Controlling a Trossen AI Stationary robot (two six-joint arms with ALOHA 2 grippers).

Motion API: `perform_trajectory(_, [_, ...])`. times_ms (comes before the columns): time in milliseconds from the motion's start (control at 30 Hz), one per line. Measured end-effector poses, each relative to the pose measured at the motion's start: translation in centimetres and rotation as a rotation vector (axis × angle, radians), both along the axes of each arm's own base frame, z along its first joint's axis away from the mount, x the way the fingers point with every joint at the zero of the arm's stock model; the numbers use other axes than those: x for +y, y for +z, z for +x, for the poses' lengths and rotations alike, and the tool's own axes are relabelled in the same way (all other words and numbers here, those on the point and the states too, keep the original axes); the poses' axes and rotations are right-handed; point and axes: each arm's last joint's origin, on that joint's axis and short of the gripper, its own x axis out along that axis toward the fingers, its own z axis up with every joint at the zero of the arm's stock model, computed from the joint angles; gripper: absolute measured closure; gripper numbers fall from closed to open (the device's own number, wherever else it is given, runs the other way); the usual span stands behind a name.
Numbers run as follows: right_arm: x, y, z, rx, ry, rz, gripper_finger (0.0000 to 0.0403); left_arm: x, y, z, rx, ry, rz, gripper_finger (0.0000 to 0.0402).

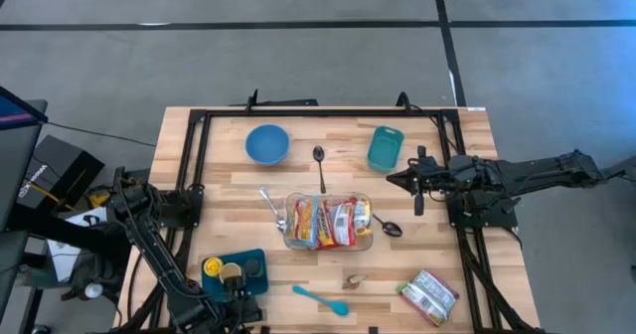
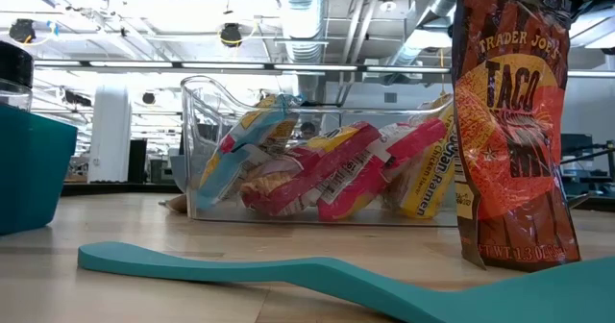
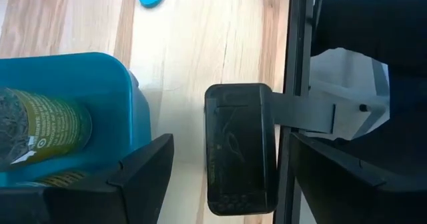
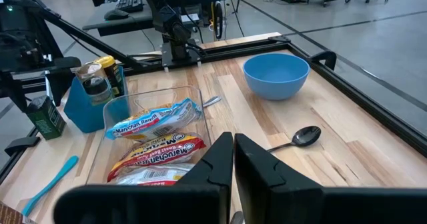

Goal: Pick & Place Food Item
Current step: Put the black spice can into the dark blue bin

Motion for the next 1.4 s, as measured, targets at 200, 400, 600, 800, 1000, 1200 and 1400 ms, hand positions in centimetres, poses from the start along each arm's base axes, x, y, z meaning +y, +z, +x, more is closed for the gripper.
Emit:
perform_trajectory(200, [0.0, 0.0, 0.0, 0.000, -0.001, 0.000, 0.0393, 0.1, -0.8, -0.2, -0.006, -0.004, -0.003, 0.0112])
perform_trajectory(400, [0.0, 0.0, 0.0, -0.001, 0.000, 0.000, 0.0393, 0.1, -0.8, -0.1, -0.008, -0.031, 0.008, 0.0112])
perform_trajectory(600, [0.0, 0.0, 0.0, 0.000, 0.000, 0.000, 0.0393, 0.1, -0.9, -0.1, -0.008, -0.038, 0.014, 0.0112])
perform_trajectory(800, [0.0, 0.0, 0.0, 0.000, 0.000, 0.000, 0.0393, 0.3, -0.9, 0.1, -0.007, -0.045, 0.023, 0.0112])
perform_trajectory(1000, [0.0, 0.0, 0.0, -0.001, 0.000, 0.000, 0.0393, 0.3, -1.2, 0.2, -0.010, -0.052, 0.042, 0.0112])
perform_trajectory(1200, [0.0, 0.0, 0.0, -0.001, -0.001, 0.000, 0.0393, 0.3, -1.2, 0.2, -0.010, -0.060, 0.045, 0.0112])
perform_trajectory(1400, [0.0, 0.0, 0.0, 0.000, 0.000, 0.000, 0.0393, 0.1, -0.8, 0.3, -0.030, -0.059, 0.010, 0.0112])
